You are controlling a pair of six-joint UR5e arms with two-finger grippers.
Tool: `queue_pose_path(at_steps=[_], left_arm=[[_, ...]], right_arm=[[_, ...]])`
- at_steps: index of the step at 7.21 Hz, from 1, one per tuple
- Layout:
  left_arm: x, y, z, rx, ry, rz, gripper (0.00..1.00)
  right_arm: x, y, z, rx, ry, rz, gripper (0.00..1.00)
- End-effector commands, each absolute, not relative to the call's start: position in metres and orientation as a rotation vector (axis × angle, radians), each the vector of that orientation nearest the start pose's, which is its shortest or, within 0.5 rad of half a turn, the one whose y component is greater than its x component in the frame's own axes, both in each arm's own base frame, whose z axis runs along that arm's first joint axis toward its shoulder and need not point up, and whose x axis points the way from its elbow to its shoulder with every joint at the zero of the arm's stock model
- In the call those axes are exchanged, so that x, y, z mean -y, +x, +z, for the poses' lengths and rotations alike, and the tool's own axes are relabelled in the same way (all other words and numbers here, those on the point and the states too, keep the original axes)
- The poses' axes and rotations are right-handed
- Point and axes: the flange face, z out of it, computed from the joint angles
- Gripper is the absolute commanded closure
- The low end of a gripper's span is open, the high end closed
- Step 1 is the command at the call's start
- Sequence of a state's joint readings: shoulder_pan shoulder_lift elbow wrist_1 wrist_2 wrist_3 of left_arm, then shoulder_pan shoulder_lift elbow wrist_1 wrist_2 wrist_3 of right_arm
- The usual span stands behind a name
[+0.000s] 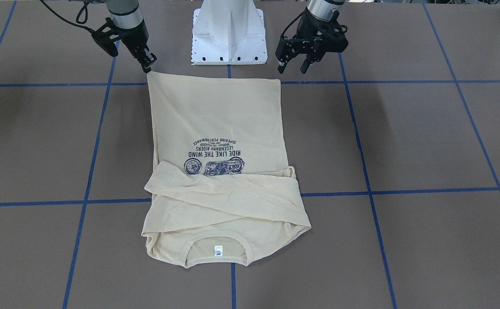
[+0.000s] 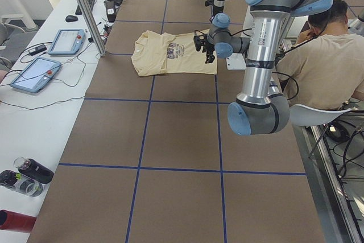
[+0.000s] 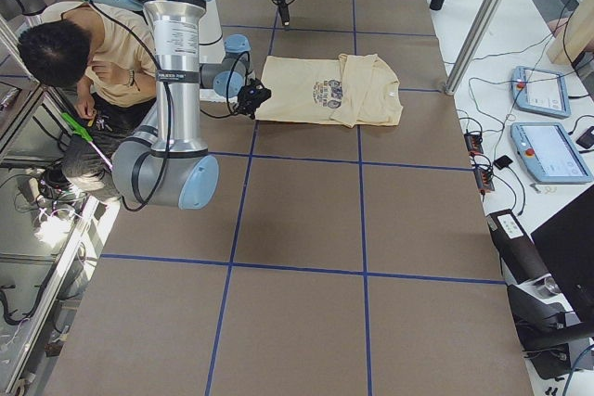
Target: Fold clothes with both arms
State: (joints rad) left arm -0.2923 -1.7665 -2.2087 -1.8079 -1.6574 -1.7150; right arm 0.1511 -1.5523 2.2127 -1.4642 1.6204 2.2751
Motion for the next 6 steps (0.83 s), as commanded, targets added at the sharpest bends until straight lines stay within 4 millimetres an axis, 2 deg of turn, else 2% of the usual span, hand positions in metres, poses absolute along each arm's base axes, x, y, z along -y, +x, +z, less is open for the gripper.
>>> queue_pose_path(at_steps=[1, 2, 3, 4, 5, 6], left_arm=[[0.246, 0.432, 0.244, -1.087, -0.073, -0.395, 0.16], [0.244, 0.448, 0.261, -1.043, -0.079, -0.391, 0.16], [0.244, 0.454, 0.266, -1.035, -0.08, -0.393, 0.17], [0.231, 0.462, 0.263, -1.038, -0.12, -0.41, 0.2], [0.21, 0.479, 0.259, -1.03, -0.183, -0.434, 0.24], [0.209, 0.491, 0.263, -1.016, -0.193, -0.44, 0.25]], right_arm=[[0.225, -0.418, 0.346, 0.743, -0.3, 0.844, 1.0], [0.232, -0.403, 0.356, 0.715, -0.328, 0.859, 1.0], [0.235, -0.4, 0.356, 0.718, -0.325, 0.859, 1.0], [0.235, -0.398, 0.35, 0.73, -0.328, 0.858, 1.0], [0.234, -0.397, 0.347, 0.738, -0.329, 0.857, 1.0], [0.233, -0.397, 0.347, 0.737, -0.331, 0.855, 1.0]])
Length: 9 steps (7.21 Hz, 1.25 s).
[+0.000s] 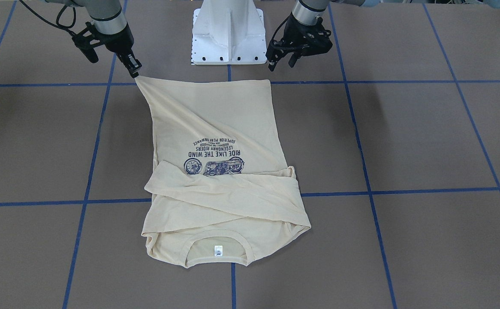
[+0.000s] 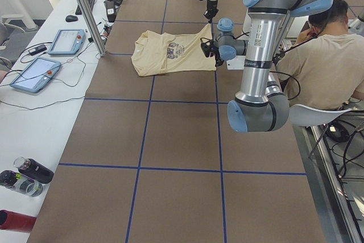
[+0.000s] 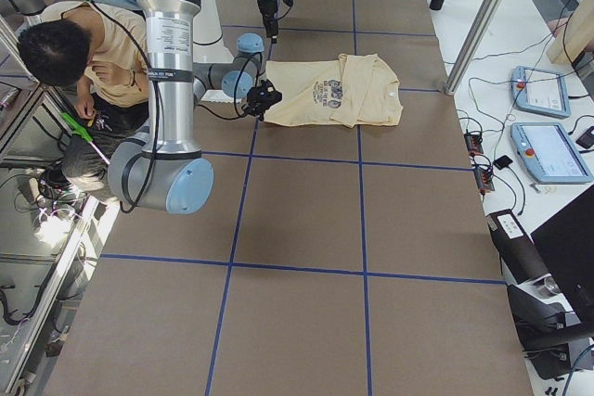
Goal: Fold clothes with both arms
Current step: 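Grasp both hem corners nearest the robot with both grippers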
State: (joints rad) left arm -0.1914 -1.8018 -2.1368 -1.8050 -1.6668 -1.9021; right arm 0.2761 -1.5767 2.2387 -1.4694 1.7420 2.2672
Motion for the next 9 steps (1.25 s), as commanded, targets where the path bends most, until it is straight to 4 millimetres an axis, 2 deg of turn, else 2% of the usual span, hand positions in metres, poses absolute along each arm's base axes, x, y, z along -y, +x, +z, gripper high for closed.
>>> queue_pose_path(at_steps=[1, 2, 5, 9], left_arm=[[0.214, 0.526, 0.261, -0.997, -0.21, -0.473, 0.27], [0.217, 0.54, 0.259, -0.991, -0.209, -0.479, 0.3], [0.219, 0.539, 0.269, -0.97, -0.204, -0.486, 0.36], [0.219, 0.549, 0.282, -0.938, -0.204, -0.487, 0.39]], right_arm=[[0.231, -0.399, 0.347, 0.735, -0.33, 0.851, 1.0], [0.23, -0.4, 0.347, 0.735, -0.33, 0.85, 1.0], [0.231, -0.401, 0.348, 0.733, -0.33, 0.85, 1.0], [0.228, -0.403, 0.348, 0.734, -0.329, 0.844, 1.0]])
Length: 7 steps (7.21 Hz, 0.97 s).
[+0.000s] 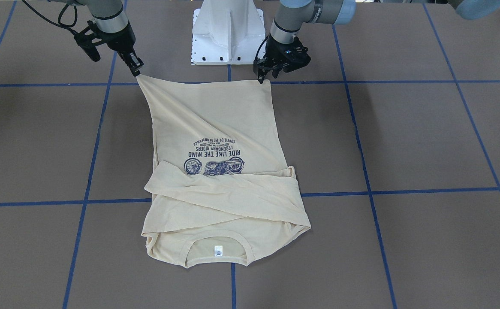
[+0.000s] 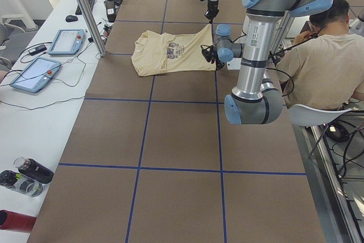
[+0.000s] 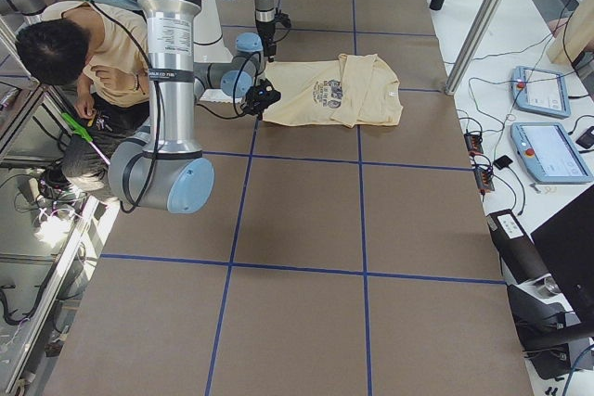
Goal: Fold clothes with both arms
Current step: 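Grasp both hem corners nearest the robot with both grippers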
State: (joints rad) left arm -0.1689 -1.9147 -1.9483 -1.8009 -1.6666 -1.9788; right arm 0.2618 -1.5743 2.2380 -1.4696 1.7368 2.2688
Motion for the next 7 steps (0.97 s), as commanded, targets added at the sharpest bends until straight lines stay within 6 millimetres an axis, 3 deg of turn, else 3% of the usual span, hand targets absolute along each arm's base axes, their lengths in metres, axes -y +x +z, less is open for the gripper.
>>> queue_pose_path(at_steps=[1, 7], left_arm=[[0.2191, 0.5493, 0.282, -0.938, -0.204, -0.487, 0.4], [0.2194, 0.5568, 0.2894, -0.923, -0.203, -0.487, 0.43]], right_arm=[[0.2272, -0.4029, 0.3475, 0.734, -0.329, 0.843, 1.0], [0.2271, -0.4025, 0.3468, 0.736, -0.33, 0.842, 1.0]])
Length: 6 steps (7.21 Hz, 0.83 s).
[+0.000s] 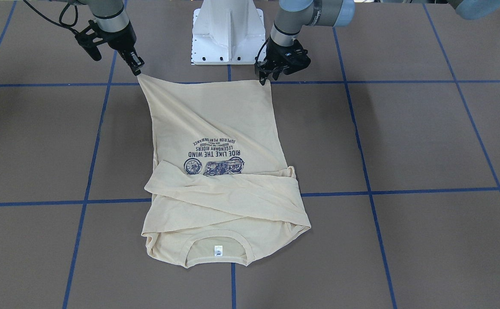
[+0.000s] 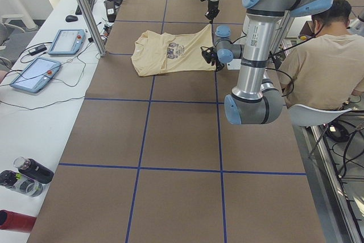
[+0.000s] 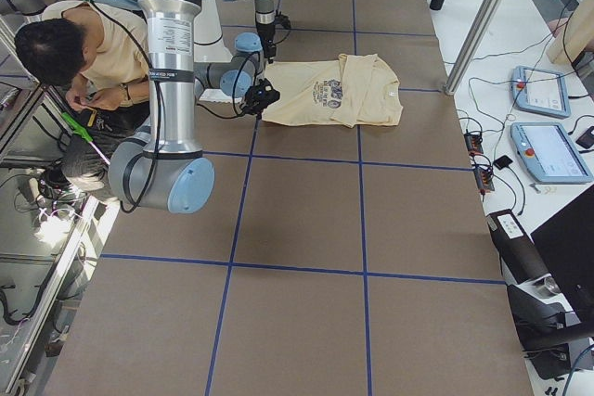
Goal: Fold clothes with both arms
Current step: 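Grasp both hem corners nearest the robot with both grippers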
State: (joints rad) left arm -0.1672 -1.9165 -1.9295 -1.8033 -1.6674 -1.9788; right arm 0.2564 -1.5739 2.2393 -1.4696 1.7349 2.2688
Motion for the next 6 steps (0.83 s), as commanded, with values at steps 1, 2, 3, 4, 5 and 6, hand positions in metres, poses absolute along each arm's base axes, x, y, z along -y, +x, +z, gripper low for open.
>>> queue_pose_path(at_steps=[1, 2, 3, 4, 5, 6], left_arm=[[0.2193, 0.5572, 0.2878, -0.924, -0.204, -0.486, 0.45], [0.2194, 0.5574, 0.2891, -0.923, -0.204, -0.487, 0.47], [0.2194, 0.5574, 0.2893, -0.921, -0.204, -0.487, 0.59], [0.2192, 0.5571, 0.2887, -0.922, -0.205, -0.485, 0.95], [0.219, 0.5563, 0.2898, -0.921, -0.204, -0.483, 1.0], [0.2182, 0.5542, 0.2864, -0.928, -0.208, -0.479, 1.0]], right_arm=[[0.2265, -0.4029, 0.3468, 0.735, -0.33, 0.841, 1.0], [0.2265, -0.4029, 0.3468, 0.735, -0.33, 0.841, 1.0], [0.2265, -0.4028, 0.3455, 0.738, -0.331, 0.84, 1.0], [0.2265, -0.4028, 0.3454, 0.738, -0.331, 0.84, 1.0], [0.2265, -0.4028, 0.3454, 0.738, -0.331, 0.84, 1.0], [0.2265, -0.4028, 0.3454, 0.738, -0.331, 0.84, 1.0]])
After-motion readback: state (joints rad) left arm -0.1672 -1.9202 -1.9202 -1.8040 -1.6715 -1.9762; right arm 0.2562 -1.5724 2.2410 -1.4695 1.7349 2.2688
